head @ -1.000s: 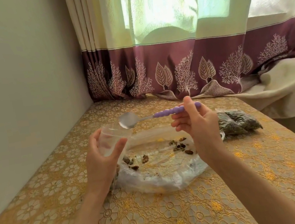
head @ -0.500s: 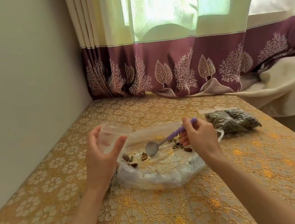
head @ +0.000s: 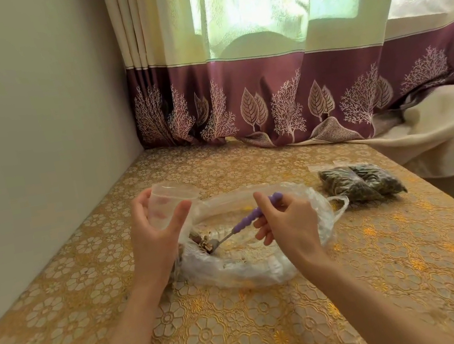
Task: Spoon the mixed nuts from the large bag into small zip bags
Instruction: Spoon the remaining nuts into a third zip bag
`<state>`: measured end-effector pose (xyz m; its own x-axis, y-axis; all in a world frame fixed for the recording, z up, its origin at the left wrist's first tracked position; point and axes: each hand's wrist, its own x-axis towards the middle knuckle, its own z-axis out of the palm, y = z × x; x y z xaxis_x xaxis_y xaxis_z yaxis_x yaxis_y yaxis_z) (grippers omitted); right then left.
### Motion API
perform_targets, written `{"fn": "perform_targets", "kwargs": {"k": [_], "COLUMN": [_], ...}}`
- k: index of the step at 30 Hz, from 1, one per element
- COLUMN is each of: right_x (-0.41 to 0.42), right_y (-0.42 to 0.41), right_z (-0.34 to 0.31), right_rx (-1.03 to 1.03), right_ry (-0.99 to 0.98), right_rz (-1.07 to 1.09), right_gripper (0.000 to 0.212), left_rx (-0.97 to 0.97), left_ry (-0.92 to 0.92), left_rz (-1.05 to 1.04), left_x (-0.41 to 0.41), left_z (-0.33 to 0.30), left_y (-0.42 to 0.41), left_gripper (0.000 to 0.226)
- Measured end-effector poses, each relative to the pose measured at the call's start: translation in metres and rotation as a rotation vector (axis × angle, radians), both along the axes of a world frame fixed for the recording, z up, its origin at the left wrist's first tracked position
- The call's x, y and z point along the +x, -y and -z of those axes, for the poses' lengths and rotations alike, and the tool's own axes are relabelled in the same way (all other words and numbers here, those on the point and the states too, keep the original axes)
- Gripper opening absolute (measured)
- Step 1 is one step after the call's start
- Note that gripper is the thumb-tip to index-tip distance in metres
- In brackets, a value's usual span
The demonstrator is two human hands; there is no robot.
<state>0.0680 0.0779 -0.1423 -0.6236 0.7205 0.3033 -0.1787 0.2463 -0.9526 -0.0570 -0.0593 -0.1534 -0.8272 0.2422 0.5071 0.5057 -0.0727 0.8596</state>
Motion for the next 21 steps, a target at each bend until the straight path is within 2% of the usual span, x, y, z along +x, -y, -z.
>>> {"fn": "perform_targets", "kwargs": {"k": [5,9,16,21], "right_x": [-0.009,-0.008,0.003,0.011], "right_y": [0.012,0.012,0.003,-0.010], "right_z": [0.005,0.008,0.007,0.004], "right_rx": [-0.087,-0.216,-0.306,-0.352], "right_ry": [0.007,0.077,0.088,0.084], "right_rz": [-0.007,-0.114,-0.088,-0.018], "right_gripper": [0.032,0.045,0.057,0.049], "left_rx": [0.042,0.022,0.013,-0.013], "left_ry": [0.050,0.074,0.048,0.018], "left_rz": [0.015,0.042,0.059,0.026], "left_x": [-0.002,-0.004,-0.003,-0.005], "left_z": [0.000,0.002,0.003,0.005], "left_y": [0.001,0.001,0.000,0.000], "left_gripper": [0.105,0.117,0.107,0.104]}}
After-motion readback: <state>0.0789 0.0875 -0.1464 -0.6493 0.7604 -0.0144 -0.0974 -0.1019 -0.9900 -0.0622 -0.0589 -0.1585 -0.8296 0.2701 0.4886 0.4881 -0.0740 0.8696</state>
